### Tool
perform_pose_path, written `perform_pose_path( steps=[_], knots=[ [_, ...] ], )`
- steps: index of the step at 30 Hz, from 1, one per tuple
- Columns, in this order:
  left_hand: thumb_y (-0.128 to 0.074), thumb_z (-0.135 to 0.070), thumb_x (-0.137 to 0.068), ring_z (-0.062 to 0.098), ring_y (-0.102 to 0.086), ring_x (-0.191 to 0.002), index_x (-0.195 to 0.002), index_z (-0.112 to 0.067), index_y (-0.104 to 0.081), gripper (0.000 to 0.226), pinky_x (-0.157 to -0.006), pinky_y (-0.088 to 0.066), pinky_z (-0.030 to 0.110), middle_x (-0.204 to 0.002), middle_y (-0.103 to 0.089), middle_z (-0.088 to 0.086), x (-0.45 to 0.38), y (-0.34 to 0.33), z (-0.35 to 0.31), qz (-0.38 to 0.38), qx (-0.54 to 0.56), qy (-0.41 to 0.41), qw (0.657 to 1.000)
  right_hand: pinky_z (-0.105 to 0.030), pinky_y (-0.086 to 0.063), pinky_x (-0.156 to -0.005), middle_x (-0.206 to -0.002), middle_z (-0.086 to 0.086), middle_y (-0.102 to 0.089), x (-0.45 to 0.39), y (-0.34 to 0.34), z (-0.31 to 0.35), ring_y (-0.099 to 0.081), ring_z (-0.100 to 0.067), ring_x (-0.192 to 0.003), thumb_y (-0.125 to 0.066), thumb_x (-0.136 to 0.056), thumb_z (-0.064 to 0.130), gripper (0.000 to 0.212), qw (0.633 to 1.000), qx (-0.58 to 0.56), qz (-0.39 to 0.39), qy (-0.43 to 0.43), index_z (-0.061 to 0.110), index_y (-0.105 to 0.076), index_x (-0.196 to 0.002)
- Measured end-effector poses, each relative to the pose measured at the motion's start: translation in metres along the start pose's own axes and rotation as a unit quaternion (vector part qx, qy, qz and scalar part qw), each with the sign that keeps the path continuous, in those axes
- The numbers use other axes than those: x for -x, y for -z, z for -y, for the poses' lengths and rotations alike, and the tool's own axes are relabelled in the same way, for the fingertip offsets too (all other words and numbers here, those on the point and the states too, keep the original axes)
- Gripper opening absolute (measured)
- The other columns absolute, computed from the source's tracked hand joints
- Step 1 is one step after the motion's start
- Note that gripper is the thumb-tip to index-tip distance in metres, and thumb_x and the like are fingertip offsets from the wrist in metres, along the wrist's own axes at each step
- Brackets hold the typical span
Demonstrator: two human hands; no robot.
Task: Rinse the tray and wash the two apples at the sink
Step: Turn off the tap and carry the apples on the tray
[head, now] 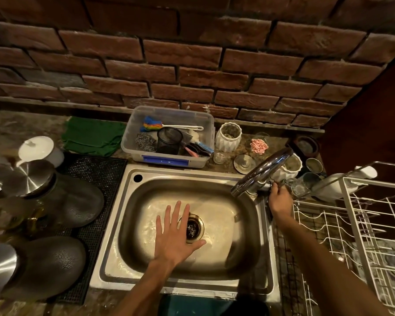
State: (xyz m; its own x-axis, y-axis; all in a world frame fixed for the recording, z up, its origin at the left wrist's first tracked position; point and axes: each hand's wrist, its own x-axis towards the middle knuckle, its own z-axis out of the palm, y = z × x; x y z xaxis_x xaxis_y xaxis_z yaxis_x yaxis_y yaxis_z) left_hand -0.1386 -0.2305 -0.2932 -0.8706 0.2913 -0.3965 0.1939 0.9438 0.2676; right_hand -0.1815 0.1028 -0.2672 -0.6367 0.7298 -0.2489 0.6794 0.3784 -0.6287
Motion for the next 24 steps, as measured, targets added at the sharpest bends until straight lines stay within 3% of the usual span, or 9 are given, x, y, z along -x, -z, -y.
perform_pose_path(
  steps=[2,6,10,17,20,24],
  knots=[
    [-0.018,-0.099,-0.063,0.024,0.034,-0.146,-0.135,-0.040,0.049,0.115,-0.119,0.016,0.052,-0.148,0.050,-0.008,0.002,0.001,0.001,-0.004,-0.003,0.001,1.000,-0.042,-0.044,-0.094,-0.118,-0.028,-0.063,0.009,0.000,-0.006,-0.059,-0.042,-0.113,-0.039,-0.105,0.030,0.039,0.999,-0.026,0.021,-0.006,-0.002,-0.059,-0.115],
    [-0.021,-0.097,-0.065,0.024,0.033,-0.146,-0.138,-0.039,0.045,0.114,-0.121,0.013,0.052,-0.152,0.045,-0.007,0.010,0.003,0.004,-0.012,-0.008,0.002,1.000,-0.042,-0.036,-0.110,-0.142,-0.019,-0.055,0.033,0.002,-0.012,-0.049,-0.035,-0.133,-0.041,-0.104,0.032,0.047,0.996,-0.084,0.036,-0.019,0.011,-0.045,-0.146],
    [-0.027,-0.094,-0.069,0.025,0.028,-0.150,-0.140,-0.040,0.039,0.111,-0.120,0.013,0.051,-0.156,0.040,-0.008,0.022,0.006,0.004,-0.019,0.006,0.002,1.000,-0.041,-0.036,-0.110,-0.142,-0.020,-0.054,0.053,0.007,-0.016,-0.048,-0.035,-0.133,-0.045,-0.103,0.033,0.050,0.993,-0.094,0.056,-0.033,0.009,-0.044,-0.147],
    [-0.016,-0.094,-0.071,0.025,0.026,-0.151,-0.140,-0.049,0.036,0.099,-0.121,0.011,0.052,-0.155,0.039,-0.009,0.045,0.010,0.000,-0.032,0.009,0.002,0.999,-0.039,-0.038,-0.107,-0.146,-0.016,-0.051,0.100,0.017,-0.033,-0.049,-0.033,-0.133,-0.048,-0.101,0.038,0.050,0.991,-0.096,0.090,-0.013,0.012,-0.049,-0.144],
    [-0.019,-0.092,-0.074,0.024,0.016,-0.154,-0.154,-0.045,0.013,0.099,-0.122,0.007,0.050,-0.166,0.020,-0.006,0.057,0.013,-0.004,-0.028,0.024,0.006,0.999,-0.048,-0.042,-0.111,-0.147,-0.015,-0.051,0.123,0.020,-0.043,-0.052,-0.032,-0.131,-0.051,-0.099,0.045,0.056,0.989,-0.103,0.109,-0.015,0.013,-0.048,-0.144],
    [-0.032,-0.085,-0.080,0.018,-0.013,-0.154,-0.157,-0.039,-0.015,0.092,-0.123,-0.015,0.047,-0.167,-0.017,-0.004,0.079,0.021,-0.007,-0.026,0.082,0.025,0.996,-0.050,-0.038,-0.115,-0.156,-0.012,-0.038,0.154,0.028,-0.048,-0.043,-0.031,-0.139,-0.057,-0.093,0.052,0.069,0.975,-0.138,0.174,-0.022,0.018,-0.038,-0.151]
  ],
)
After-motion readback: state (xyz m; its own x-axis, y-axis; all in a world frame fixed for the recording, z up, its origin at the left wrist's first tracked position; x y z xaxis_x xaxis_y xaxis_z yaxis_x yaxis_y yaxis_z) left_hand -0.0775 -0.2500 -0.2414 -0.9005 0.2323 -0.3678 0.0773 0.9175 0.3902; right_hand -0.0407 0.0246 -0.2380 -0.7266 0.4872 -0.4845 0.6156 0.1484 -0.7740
